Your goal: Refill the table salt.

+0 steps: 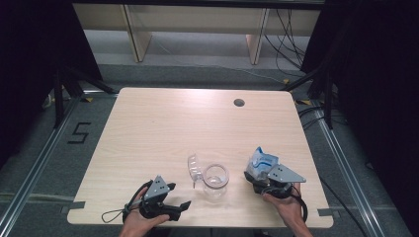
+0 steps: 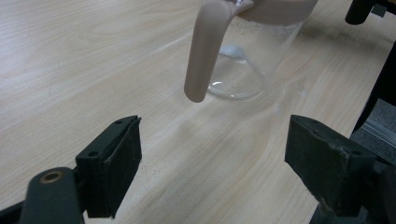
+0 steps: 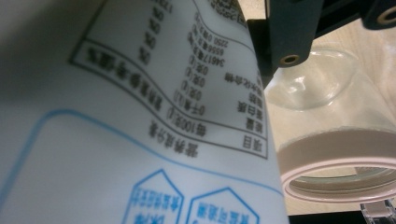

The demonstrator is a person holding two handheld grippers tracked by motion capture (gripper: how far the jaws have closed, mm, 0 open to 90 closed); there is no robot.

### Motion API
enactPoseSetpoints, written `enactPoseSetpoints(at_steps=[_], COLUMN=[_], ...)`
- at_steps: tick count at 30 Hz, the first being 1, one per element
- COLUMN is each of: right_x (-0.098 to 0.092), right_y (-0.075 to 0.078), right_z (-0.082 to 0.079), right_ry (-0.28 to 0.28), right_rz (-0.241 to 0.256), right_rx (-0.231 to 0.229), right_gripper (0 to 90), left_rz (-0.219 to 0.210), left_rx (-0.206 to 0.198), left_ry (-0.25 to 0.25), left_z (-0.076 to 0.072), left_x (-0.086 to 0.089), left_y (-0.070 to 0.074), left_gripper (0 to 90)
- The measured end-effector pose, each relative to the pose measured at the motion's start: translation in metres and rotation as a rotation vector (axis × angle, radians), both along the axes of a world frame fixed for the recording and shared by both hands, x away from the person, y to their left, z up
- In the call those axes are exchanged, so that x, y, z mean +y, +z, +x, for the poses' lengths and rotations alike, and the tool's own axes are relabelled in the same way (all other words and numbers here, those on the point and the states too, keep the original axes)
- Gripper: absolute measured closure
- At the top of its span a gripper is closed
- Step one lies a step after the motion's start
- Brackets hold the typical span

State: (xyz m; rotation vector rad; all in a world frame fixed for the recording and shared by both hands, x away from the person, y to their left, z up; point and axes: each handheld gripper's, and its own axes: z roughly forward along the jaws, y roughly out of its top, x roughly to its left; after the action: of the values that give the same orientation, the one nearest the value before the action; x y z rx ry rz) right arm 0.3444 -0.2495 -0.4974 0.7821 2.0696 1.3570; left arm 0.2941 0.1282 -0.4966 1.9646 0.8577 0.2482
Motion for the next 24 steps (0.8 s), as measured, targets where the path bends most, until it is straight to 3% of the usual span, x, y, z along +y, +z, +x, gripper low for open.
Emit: enactPoseSetpoints(at_steps=[2, 4, 5, 7, 8, 13, 15, 24], right_x=[0.001, 0.002, 0.003, 0.004, 0.004, 0.007, 0.008, 0.016], right_y=[0.002, 0.004, 0.006, 0.008, 0.009, 0.013, 0.014, 0.021], right_z=[-0.002, -0.001, -0.001, -0.001, -0.002, -0.002, -0.001, -0.005], right_ry=[-0.002, -0.021, -0.032, -0.030, -0.025, -0.021, -0.029, -0.030], right_rz=[-0.031, -0.079, -0.113, -0.126, -0.142, -0.238, -0.244, -0.353], right_rx=[0.010, -0.046, -0.058, -0.082, -0.077, -0.137, -0.155, -0.225], right_gripper=[40.0, 40.1, 40.1, 40.2, 40.2, 40.3, 40.3, 40.5], left_rz=[0.014, 0.010, 0.010, -0.005, -0.006, 0.002, -0.003, 0.001], left_rx=[0.007, 0.009, 0.010, 0.004, 0.002, 0.004, 0.009, 0.007], left_ry=[0.005, 0.004, 0.002, 0.003, 0.006, 0.007, 0.013, 0.010], left_z=[0.000, 0.000, 0.000, 0.000, 0.000, 0.000, 0.000, 0.000], left_x=[0.000, -0.001, -0.001, 0.000, 0.000, 0.001, -0.001, 0.000], left_y=[0.000, 0.000, 0.000, 0.000, 0.000, 0.000, 0.000, 0.000], left_gripper=[18.2, 18.2, 18.1, 18.2, 18.1, 18.1, 18.1, 18.1])
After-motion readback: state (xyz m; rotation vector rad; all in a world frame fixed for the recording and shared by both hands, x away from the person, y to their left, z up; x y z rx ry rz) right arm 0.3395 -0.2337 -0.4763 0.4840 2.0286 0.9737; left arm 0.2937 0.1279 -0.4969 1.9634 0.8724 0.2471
